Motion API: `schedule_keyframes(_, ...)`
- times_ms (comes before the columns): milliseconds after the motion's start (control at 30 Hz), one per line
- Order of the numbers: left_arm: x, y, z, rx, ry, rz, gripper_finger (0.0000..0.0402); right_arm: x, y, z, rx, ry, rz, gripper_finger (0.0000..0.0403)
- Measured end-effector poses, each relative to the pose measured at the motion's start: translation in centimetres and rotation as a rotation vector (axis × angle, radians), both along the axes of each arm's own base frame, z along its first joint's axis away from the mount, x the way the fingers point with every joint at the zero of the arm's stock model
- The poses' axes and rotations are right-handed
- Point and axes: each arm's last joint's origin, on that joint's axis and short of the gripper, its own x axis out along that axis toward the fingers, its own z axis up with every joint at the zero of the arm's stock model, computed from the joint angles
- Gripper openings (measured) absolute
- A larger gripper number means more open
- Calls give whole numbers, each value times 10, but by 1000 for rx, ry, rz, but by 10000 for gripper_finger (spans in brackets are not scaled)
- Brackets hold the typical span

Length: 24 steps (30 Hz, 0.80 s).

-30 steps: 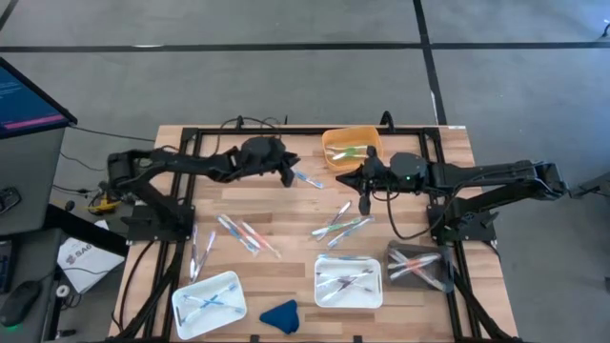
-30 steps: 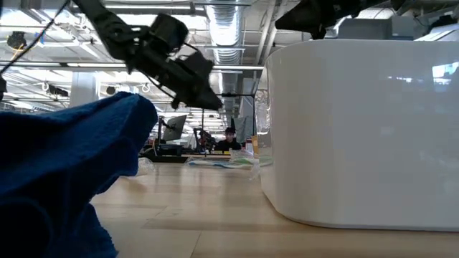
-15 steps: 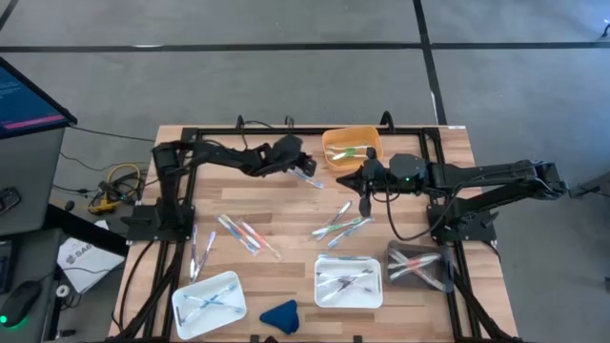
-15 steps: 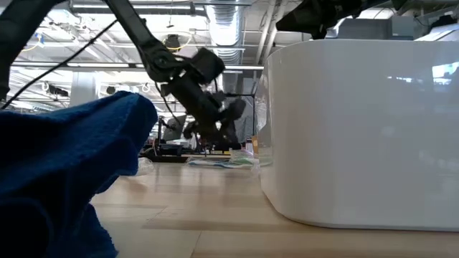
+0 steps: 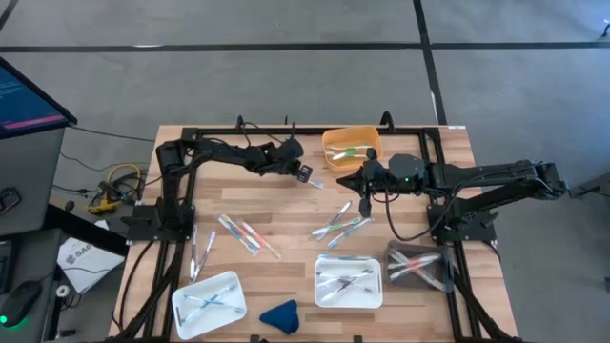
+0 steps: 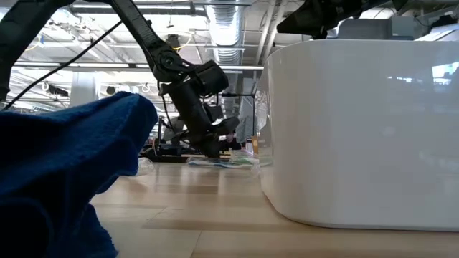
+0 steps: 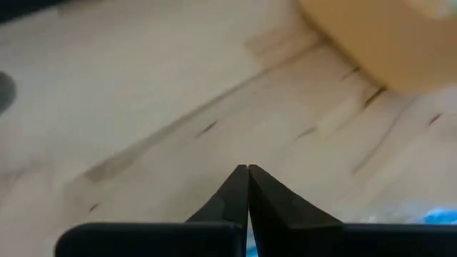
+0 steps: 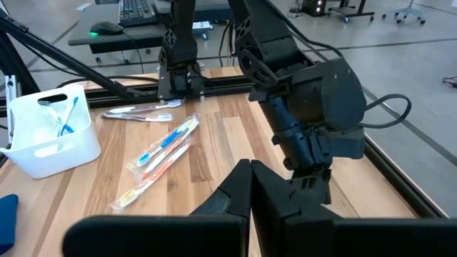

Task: Pick & Place Toothbrushes
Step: Put the blue toothbrush into the left white bin

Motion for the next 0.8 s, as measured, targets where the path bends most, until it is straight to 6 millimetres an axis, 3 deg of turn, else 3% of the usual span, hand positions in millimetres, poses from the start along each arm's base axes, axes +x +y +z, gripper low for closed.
schedule_keyframes(800,10,-53,-5,-60,95,-134,1,-1,0,-2,0,23,0,0)
